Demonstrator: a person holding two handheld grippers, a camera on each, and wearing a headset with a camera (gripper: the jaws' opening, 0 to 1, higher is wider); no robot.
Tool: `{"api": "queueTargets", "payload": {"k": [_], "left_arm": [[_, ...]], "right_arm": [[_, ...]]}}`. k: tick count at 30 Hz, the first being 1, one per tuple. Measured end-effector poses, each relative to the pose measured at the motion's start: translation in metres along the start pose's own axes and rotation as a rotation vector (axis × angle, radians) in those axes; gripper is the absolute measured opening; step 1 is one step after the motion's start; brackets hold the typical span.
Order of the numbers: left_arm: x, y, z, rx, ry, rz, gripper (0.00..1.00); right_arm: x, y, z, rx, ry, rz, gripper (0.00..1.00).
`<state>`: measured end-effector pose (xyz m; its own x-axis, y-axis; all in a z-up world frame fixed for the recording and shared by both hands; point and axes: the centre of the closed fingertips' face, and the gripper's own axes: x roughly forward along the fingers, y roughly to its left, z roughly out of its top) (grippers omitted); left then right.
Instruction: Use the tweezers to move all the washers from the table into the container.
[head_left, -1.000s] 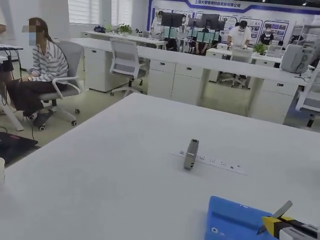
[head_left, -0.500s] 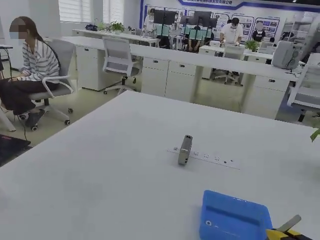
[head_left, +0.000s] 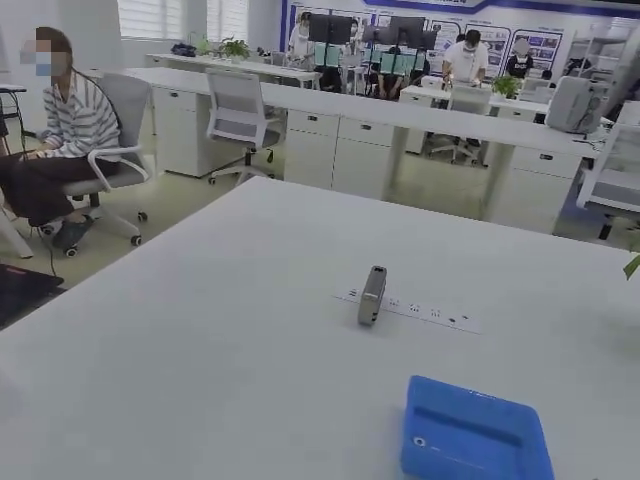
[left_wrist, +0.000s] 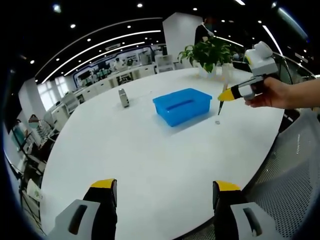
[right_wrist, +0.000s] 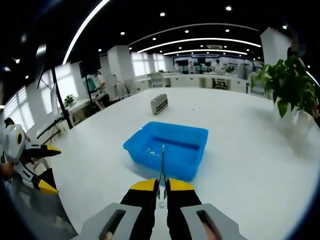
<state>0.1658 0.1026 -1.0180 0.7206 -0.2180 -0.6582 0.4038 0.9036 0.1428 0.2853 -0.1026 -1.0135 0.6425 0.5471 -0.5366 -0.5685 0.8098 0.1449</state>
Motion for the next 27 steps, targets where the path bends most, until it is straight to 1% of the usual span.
{"api": "queueTargets", "payload": {"k": [5,13,17,22,27], "left_arm": [[0.0,0.0,-0.001,0.002,0.005,-0.002,0.79],[0.001,-0.001,-0.002,0.004,0.01,-0.003,0.79],[0.001,-0.001,-0.002,0.004,0.012,-0.004,0.79],[0.001,-0.001,-0.003,0.008,0.015,-0.005,0.78],[0.001,0.0,-0.003,0.007,0.016,-0.001,0.78]], "right_arm": [[0.004,-0.002,-0.007,-0.003,0.019,-0.007,0.03],[0.011,-0.005,-0.013,-0.011,0.043,-0.015,0.03],[0.011,-0.005,-0.014,-0.007,0.045,-0.015,0.03],[0.013,-0.007,-0.015,-0.025,0.051,-0.02,0.03],[0.013,-0.004,-0.015,-0.022,0.038,-0.02,0.03]]}}
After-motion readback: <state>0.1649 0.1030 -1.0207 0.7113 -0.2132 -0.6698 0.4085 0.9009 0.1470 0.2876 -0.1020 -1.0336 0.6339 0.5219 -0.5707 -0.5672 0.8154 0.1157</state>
